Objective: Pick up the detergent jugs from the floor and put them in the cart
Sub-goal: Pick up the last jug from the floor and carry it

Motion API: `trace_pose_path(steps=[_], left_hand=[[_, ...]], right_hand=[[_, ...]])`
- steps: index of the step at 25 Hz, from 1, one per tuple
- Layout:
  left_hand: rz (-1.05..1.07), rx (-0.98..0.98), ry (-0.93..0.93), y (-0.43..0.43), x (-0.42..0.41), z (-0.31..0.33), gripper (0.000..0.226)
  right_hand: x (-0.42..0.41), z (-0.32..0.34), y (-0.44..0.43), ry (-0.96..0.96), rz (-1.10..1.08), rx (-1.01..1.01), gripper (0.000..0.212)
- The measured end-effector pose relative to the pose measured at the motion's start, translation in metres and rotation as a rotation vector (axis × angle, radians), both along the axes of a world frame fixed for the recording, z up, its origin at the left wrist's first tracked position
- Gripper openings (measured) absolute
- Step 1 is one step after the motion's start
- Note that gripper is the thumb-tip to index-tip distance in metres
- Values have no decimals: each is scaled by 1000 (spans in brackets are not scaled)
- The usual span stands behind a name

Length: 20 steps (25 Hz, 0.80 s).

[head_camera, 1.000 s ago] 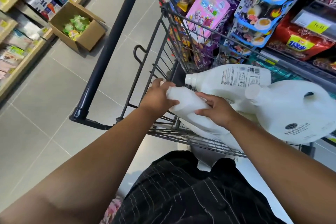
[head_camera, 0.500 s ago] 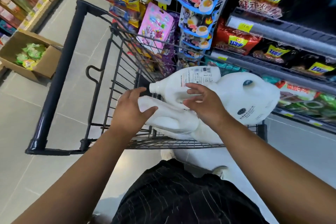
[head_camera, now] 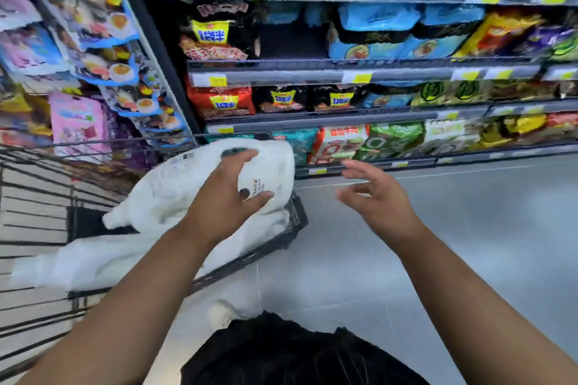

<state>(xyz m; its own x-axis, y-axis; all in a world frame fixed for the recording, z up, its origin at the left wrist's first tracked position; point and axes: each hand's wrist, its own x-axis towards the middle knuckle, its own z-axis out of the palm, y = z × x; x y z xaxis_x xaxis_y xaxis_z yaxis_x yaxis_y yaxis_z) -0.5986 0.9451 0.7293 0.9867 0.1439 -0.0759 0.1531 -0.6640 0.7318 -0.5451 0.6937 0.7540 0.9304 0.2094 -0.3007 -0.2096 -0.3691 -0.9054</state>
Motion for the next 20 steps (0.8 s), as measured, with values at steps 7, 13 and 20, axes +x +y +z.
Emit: trace_pose_path(steps=[7,13,20], left_hand=[[-358,33,-26,-215,64,29,73],[-646,7,-54,-393,136,59,77],[-1018,-111,-86,-602,232,70,77]], right_hand=[[-15,25,-234,-111,-385,-27,51],[-39,48,-388,-162,-777,2,50],[-26,54,-532,-194,-1136,-75,53]])
